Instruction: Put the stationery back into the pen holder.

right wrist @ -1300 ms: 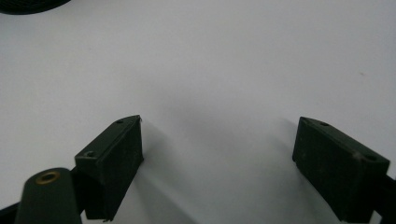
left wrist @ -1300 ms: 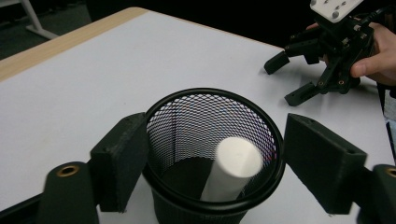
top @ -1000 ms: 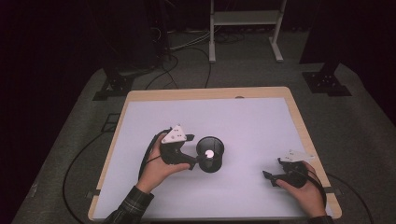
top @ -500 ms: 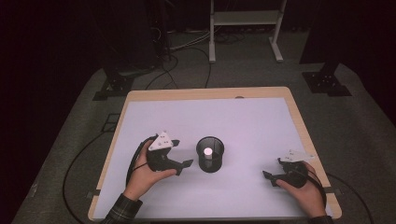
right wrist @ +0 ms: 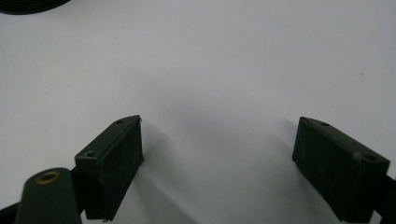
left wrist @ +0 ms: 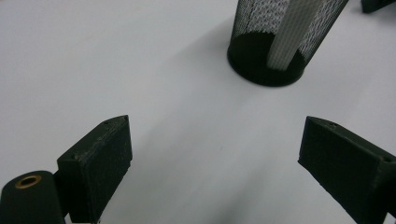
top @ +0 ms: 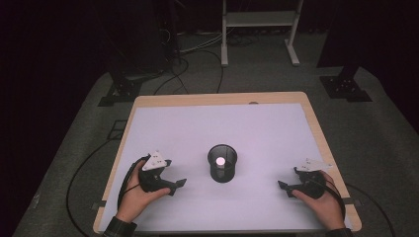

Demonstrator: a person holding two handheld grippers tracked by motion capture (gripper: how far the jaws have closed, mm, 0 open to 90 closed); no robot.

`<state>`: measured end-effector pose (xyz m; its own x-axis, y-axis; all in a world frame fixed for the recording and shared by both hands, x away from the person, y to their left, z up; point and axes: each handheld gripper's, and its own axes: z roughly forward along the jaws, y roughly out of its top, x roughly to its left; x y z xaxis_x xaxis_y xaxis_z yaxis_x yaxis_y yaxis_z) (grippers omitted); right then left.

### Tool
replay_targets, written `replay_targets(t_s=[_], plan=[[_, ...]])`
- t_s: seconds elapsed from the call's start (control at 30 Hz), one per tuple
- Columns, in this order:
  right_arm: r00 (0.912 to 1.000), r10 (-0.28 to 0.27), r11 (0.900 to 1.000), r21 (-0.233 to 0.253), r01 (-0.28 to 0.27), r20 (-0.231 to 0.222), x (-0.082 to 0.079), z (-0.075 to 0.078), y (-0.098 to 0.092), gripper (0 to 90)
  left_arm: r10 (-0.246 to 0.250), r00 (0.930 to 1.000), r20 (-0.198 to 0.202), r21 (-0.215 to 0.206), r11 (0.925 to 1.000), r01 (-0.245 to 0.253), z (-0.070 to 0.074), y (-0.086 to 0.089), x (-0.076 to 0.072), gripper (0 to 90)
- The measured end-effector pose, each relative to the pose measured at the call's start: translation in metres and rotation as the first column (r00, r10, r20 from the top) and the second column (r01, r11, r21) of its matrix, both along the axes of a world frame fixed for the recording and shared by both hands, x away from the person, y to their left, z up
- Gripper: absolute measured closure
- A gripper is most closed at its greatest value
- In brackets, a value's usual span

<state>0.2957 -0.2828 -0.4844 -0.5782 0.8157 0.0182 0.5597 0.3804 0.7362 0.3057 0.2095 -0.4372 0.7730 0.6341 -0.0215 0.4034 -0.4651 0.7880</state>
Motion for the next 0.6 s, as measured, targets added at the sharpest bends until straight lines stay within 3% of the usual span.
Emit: replay_targets(t_s=[0.6], plan=[[1.0,-0.001,1.0,0.001,0.001,-0.001,0.0,0.0,0.0,14.8,0.09,0.9939,-0.064,0.111,0.9904,-0.082,-0.023,0.037,-0.012,9.0]])
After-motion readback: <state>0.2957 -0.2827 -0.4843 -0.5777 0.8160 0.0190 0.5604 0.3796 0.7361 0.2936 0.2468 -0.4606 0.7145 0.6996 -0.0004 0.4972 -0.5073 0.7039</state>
